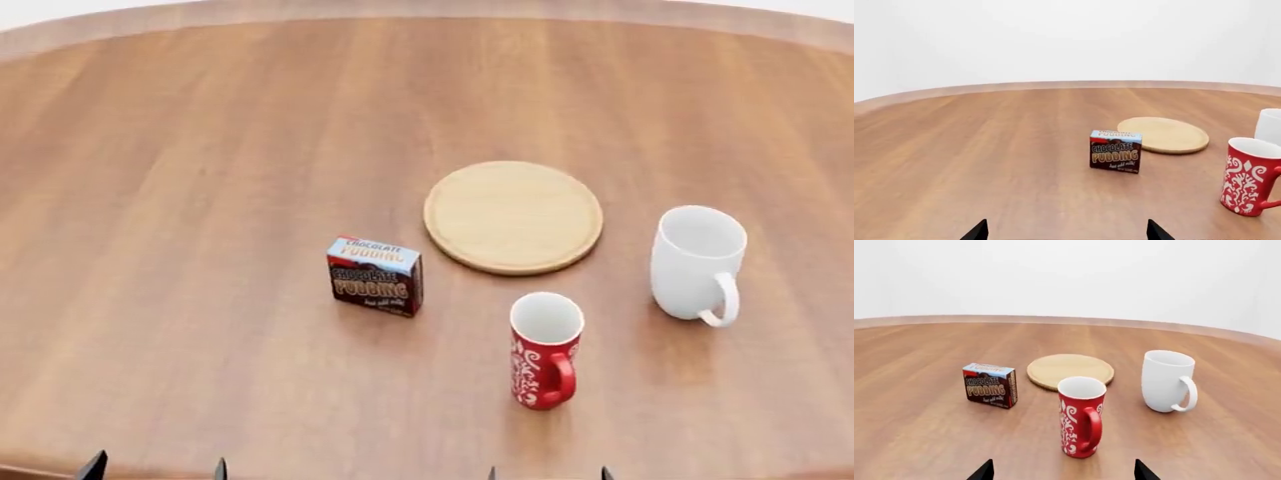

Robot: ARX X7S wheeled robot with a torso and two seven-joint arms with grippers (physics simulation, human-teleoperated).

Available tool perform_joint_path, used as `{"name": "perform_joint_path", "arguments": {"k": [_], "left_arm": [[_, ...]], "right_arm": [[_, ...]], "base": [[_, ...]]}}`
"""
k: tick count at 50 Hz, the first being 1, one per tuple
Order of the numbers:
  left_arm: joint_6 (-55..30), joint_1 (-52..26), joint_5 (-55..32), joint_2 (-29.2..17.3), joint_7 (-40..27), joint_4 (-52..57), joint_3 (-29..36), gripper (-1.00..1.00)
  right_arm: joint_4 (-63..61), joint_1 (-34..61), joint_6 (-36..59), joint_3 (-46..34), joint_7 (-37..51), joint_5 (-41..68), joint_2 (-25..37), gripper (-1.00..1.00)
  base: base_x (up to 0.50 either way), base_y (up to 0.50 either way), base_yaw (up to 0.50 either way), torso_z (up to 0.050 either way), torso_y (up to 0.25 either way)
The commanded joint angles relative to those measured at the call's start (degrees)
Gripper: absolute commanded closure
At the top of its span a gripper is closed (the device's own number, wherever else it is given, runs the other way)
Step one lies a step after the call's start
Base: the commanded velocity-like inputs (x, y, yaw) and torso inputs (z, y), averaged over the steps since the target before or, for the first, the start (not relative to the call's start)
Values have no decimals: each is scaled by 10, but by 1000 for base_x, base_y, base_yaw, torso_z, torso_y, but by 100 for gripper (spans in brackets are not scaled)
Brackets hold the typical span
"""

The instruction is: Put the chocolate pudding to the left of the plate.

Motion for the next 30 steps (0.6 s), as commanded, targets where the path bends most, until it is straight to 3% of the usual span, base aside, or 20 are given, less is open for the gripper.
{"name": "perform_joint_path", "arguments": {"k": [1, 30], "left_arm": [[2, 0, -8, -8, -7, 0, 10, -100], [4, 5, -15, -25, -30, 15, 33, -100]], "right_arm": [[1, 0, -3, -11, 8, 7, 8, -100], [1, 2, -6, -32, 27, 18, 25, -100]], "base": [[0, 289, 0, 0, 0], [0, 285, 0, 0, 0]]}}
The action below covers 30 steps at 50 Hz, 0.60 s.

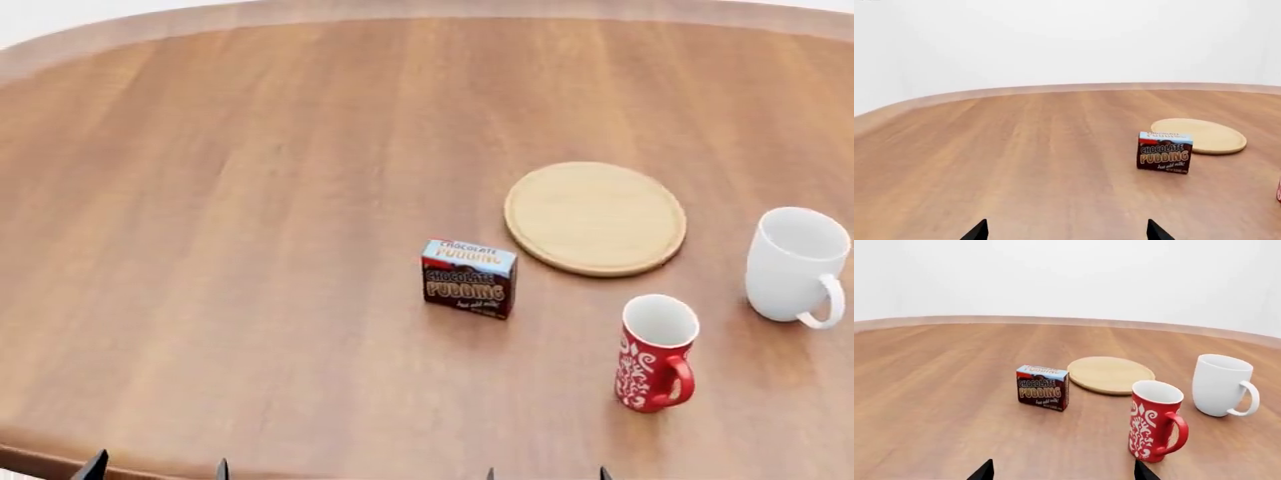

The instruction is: Put the chocolate pudding to the left of the plate.

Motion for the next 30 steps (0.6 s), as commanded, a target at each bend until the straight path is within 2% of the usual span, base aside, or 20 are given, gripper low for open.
{"name": "perform_joint_path", "arguments": {"k": [1, 20, 25, 30], "left_arm": [[3, 2, -1, -6, -8, 3, 9, -100], [1, -3, -6, -12, -23, -1, 16, -100], [-15, 3, -8, -15, -29, 24, 19, -100], [-47, 30, 8, -26, -46, 109, 26, -100]], "right_arm": [[2, 1, -2, -7, 6, 6, 6, -100], [16, 11, 6, -9, 26, 13, 10, -100], [-24, -3, 11, -9, 30, 19, 14, -100], [-116, -36, 33, -15, 43, 8, 26, -100]], "base": [[0, 285, 0, 0, 0], [0, 253, 0, 0, 0], [0, 0, 0, 0, 0], [0, 0, 0, 0, 0]]}}
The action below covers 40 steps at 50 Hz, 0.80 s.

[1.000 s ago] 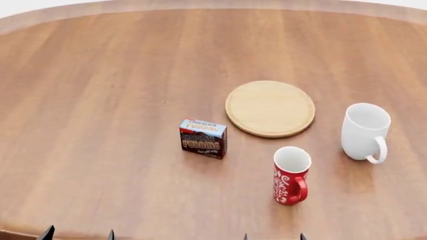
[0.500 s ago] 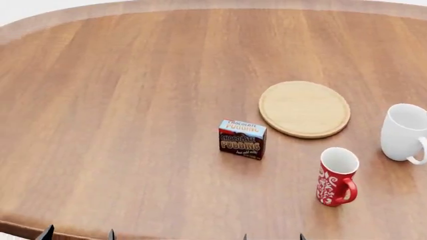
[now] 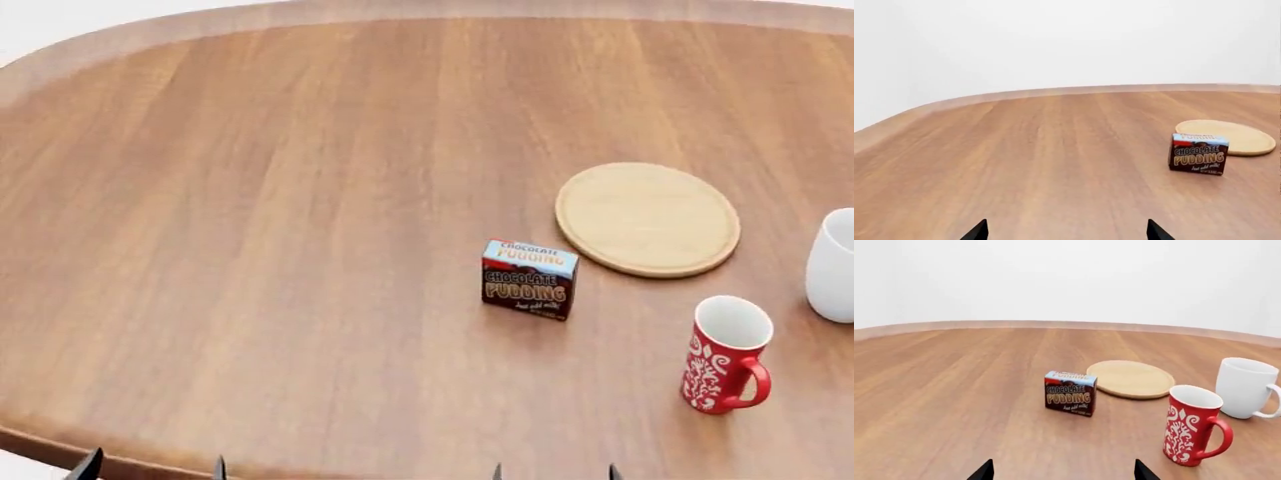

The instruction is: Put the chocolate pudding to the left of the plate.

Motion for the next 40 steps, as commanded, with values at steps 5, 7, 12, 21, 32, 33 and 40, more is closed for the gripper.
{"name": "perform_joint_path", "arguments": {"k": [5, 7, 12, 21, 32, 33, 40], "left_arm": [[-70, 68, 48, -25, -47, 211, 14, -100], [-77, 87, 50, -31, -50, 260, 14, -100], [-74, 103, 72, -36, -63, 295, 17, -100], [-75, 102, 69, -40, -66, 301, 19, -100], [-67, 102, 67, -44, -70, 298, 22, -100], [-67, 101, 67, -44, -70, 297, 22, -100], [-68, 98, 63, -46, -71, 291, 24, -100]], "right_arm": [[-234, -84, 57, -9, 35, -22, 28, -100], [-281, -104, 57, -9, 39, -26, 35, -100], [-321, -118, 77, -11, 41, -26, 42, -100], [-304, -105, 88, -13, 42, -11, 43, -100], [-295, -100, 87, -18, 49, -5, 50, -100], [-294, -100, 87, -18, 50, -6, 51, -100], [-287, -95, 87, -22, 54, -3, 54, -100]], "base": [[0, 0, 0, 0, 0], [0, 0, 0, 0, 0], [0, 0, 0, 0, 0], [66, 0, 0, 0, 0], [73, 0, 0, 0, 0], [70, 0, 0, 0, 0], [74, 0, 0, 0, 0]]}}
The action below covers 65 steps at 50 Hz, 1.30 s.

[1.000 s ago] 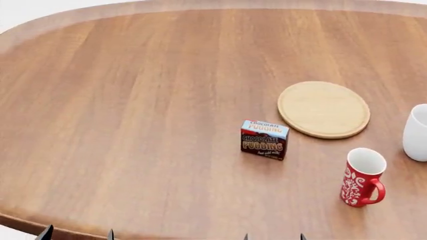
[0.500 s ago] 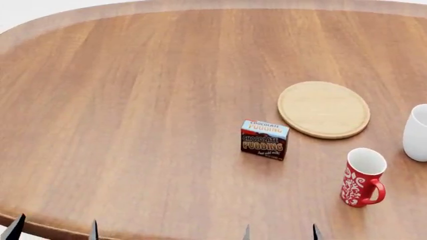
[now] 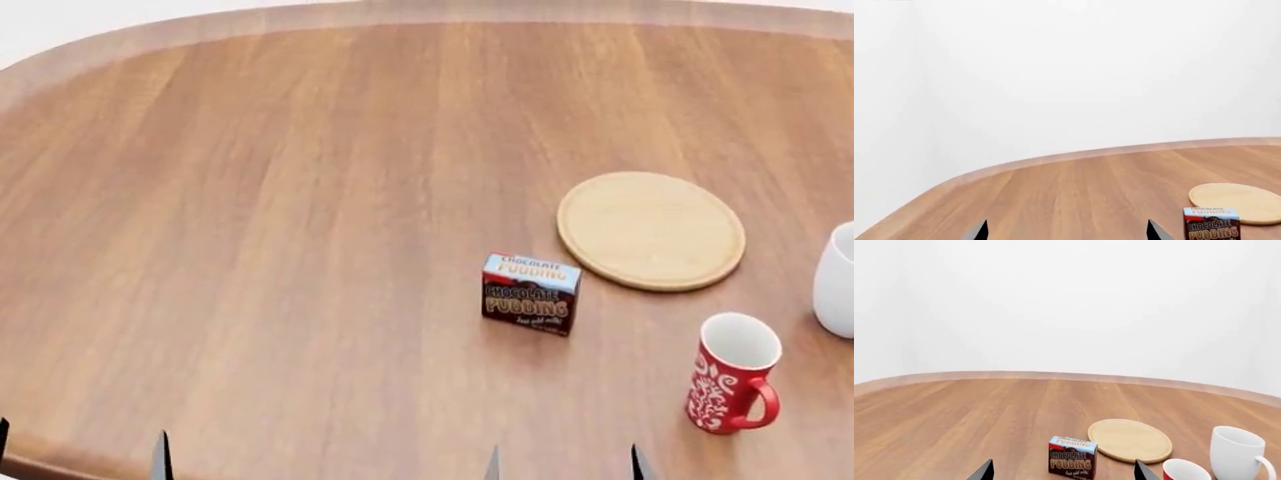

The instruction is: Put the chocolate pudding to the left of the plate.

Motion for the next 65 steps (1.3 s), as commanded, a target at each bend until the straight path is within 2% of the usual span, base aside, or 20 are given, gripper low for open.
{"name": "perform_joint_path", "arguments": {"k": [1, 24, 65], "left_arm": [[-1, -1, -1, -4, -5, 2, 3, -100], [-1, -6, -12, -15, -12, -5, 20, -100], [2, -13, -25, -31, -34, -16, 33, -100]], "right_arm": [[1, 3, 3, -5, 7, 5, 7, -100], [-2, 6, 15, -13, 13, 20, 20, -100], [0, 6, 3, -30, 32, 21, 35, -100]], "base": [[66, 0, 0, 0, 0], [74, 0, 0, 0, 0], [234, 0, 0, 0, 0]]}}
